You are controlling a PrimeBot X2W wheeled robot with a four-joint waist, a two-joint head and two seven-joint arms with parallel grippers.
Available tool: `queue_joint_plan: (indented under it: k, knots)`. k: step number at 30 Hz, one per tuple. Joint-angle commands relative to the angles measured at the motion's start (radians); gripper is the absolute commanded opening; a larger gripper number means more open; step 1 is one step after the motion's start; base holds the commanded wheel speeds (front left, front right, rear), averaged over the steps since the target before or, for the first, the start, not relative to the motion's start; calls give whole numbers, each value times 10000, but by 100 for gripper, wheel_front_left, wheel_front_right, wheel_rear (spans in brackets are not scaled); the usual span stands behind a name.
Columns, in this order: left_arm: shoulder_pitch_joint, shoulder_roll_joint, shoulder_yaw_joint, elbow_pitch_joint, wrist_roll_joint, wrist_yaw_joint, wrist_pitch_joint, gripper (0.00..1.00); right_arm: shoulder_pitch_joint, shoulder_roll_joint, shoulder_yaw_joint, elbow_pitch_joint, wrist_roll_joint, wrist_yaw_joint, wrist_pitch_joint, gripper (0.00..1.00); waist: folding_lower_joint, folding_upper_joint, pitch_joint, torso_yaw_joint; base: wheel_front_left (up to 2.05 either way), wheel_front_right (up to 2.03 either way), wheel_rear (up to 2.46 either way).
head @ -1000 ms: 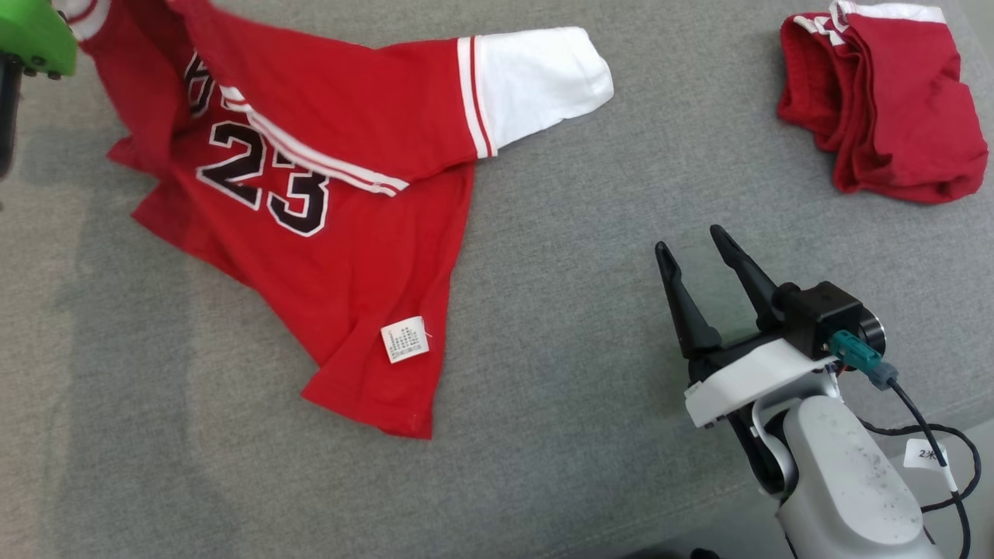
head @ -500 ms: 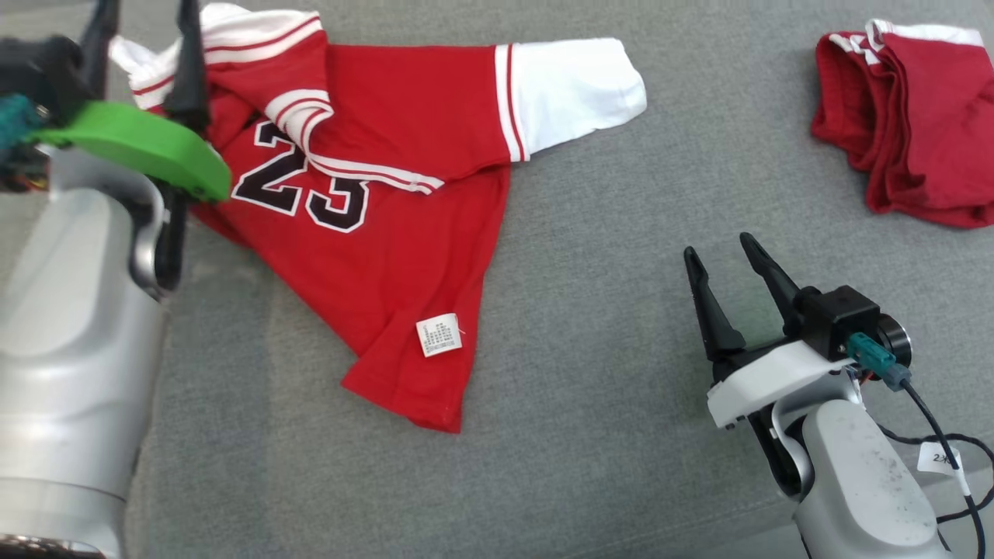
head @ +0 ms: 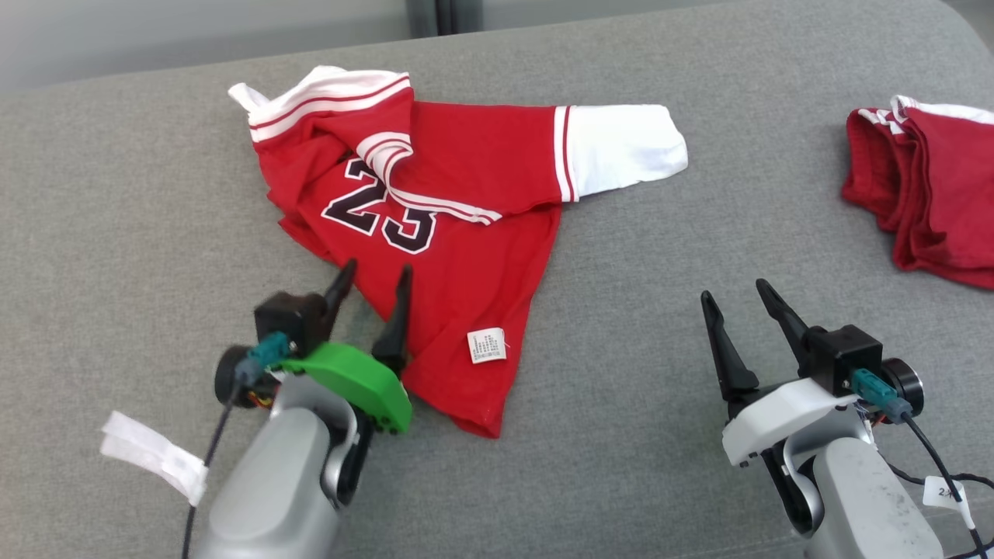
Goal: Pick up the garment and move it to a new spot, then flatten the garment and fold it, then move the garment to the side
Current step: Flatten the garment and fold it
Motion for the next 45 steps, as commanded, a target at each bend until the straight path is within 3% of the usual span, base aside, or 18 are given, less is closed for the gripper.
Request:
queue_joint_plan:
  k: [1,8,16,17,19,23,30,34,44,45]
  knots:
    - [353,-91,-122,-12,-28,-52,-3,100,180,-35,-32,31,-58,-16,-19,100,-1,-1,-278,188,0,0,0]
    - [1444,-304,-1203,-188,-453,-76,-4,100,457,-36,-164,84,-141,-16,-18,100,-1,-1,-471,271,0,0,0]
    - [1690,-309,-1573,280,-952,-74,-4,100,521,-35,-147,88,-197,-16,-19,100,-1,-1,-493,314,0,0,0]
    - [1664,-306,-1631,347,-1032,-74,-4,46,511,-35,-138,89,-194,-16,-18,100,-1,-1,-486,311,0,0,0]
    - [1637,-305,-1754,463,-1223,-75,-4,0,506,-36,-133,92,-205,-16,-19,100,-1,-1,-483,317,0,0,0]
    - [1569,-230,-1964,661,-1593,-75,-4,0,562,-36,-199,131,-211,-16,-19,100,-1,-1,-536,382,0,0,0]
    - [1594,153,-1398,493,-1794,-76,-4,0,738,-35,-374,200,-92,-16,-18,100,-1,-1,-802,802,0,0,0]
    - [1446,621,-725,310,-1596,-60,-4,0,805,-36,-356,274,39,-16,-18,100,-1,-1,-1039,1114,0,0,0]
    - [1696,2086,911,285,-837,461,-4,0,894,-36,-221,297,158,-16,-17,100,-1,-1,-1394,1418,0,0,0]
    - [1701,2131,1095,263,-796,525,-4,16,900,-35,-201,284,157,-16,-17,100,-1,-1,-1385,1421,0,0,0]
